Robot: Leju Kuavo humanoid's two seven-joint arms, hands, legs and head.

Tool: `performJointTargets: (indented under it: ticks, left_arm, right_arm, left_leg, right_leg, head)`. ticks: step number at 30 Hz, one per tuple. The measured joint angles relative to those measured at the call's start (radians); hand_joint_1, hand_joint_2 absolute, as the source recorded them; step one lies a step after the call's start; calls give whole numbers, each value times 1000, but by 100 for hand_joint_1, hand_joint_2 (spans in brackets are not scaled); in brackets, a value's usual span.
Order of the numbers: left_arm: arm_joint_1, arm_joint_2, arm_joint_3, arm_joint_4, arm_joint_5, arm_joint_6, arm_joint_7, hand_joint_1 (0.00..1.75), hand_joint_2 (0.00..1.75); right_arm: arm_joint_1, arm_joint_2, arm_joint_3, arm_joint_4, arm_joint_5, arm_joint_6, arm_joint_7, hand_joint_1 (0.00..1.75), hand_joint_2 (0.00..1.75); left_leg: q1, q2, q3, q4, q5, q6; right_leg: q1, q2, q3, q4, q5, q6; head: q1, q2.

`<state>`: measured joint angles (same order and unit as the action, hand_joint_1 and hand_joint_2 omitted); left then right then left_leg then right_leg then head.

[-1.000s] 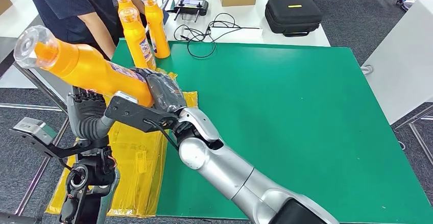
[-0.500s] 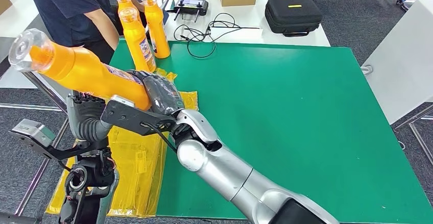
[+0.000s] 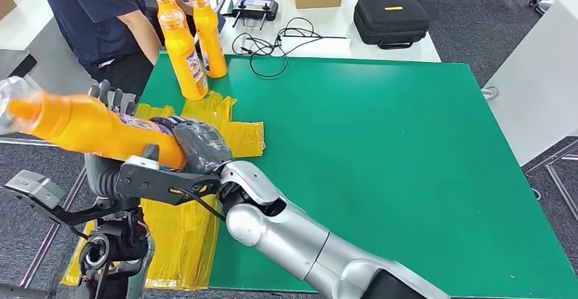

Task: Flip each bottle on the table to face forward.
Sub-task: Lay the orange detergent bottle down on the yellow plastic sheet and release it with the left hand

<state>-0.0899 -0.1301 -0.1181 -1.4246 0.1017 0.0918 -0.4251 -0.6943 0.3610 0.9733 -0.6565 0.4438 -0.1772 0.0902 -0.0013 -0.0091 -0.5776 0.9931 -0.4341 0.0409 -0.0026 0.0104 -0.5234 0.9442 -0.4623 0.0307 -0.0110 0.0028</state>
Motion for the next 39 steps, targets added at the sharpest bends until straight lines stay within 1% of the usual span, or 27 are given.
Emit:
performJointTargets:
  ticks: [7, 11, 12, 15, 16, 24, 33, 37, 39]
  left_arm:
    - [47, 0, 14, -22, 11, -7, 2, 0, 175]
    - [72, 1, 24, -32, 18, -7, 2, 0, 175]
    - [76, 1, 26, -34, 19, -8, 2, 7, 175]
    - [85, 1, 32, -37, 24, -9, 2, 138, 175]
    - [86, 1, 33, -38, 25, -10, 1, 175, 175]
    - [91, 1, 35, -38, 36, -26, -18, 175, 175]
    - [86, -1, 41, -32, 36, -37, -20, 175, 175]
    - [74, -8, 42, -30, 31, -42, -13, 175, 175]
    - [68, -12, 43, -30, 27, -43, -9, 175, 175]
  right_arm:
    - [13, 0, 82, 3, 9, 13, 40, 175, 175]
    - [14, -1, 112, 7, 4, 16, 49, 175, 175]
    - [14, -1, 117, 8, 1, 17, 51, 175, 175]
    - [13, -1, 126, 11, -3, 18, 52, 175, 175]
    - [13, -1, 128, 11, -4, 19, 52, 175, 175]
    - [9, -1, 129, 27, -22, 17, 30, 175, 175]
    - [4, 0, 122, 57, -37, 4, 5, 175, 175]
    - [11, 0, 90, 71, -6, -20, -35, 175, 175]
    - [24, -1, 58, 74, 44, -30, -60, 89, 175]
  left_leg:
    - [0, 0, 0, 0, 0, 0]
    - [0, 1, 0, 0, 0, 0]
    - [0, 1, 0, 0, 0, 0]
    - [0, 1, 0, 0, 0, 0]
    - [0, 1, 0, 0, 0, 0]
    - [0, 1, 0, 0, 0, 0]
    - [0, 2, 0, 0, 0, 0]
    - [0, 1, 0, 0, 0, 0]
    - [0, 1, 0, 0, 0, 0]
  right_leg:
    - [0, 0, -1, 0, 0, 0]
    - [0, 0, -1, 0, 0, 0]
    - [0, 0, -1, 0, 0, 0]
    - [0, 0, -1, 0, 0, 0]
    - [0, 0, -1, 0, 0, 0]
    - [0, 0, -2, 0, 0, 0]
    - [0, 0, -2, 0, 0, 0]
    - [0, 0, -2, 0, 0, 0]
    - [0, 0, -2, 0, 0, 0]
  head:
    - [0, 0]
    - [0, 0]
    - [0, 0]
    - [0, 0]
    - [0, 0]
    - [0, 0]
    - [0, 0]
    - [0, 0]
    - [0, 0]
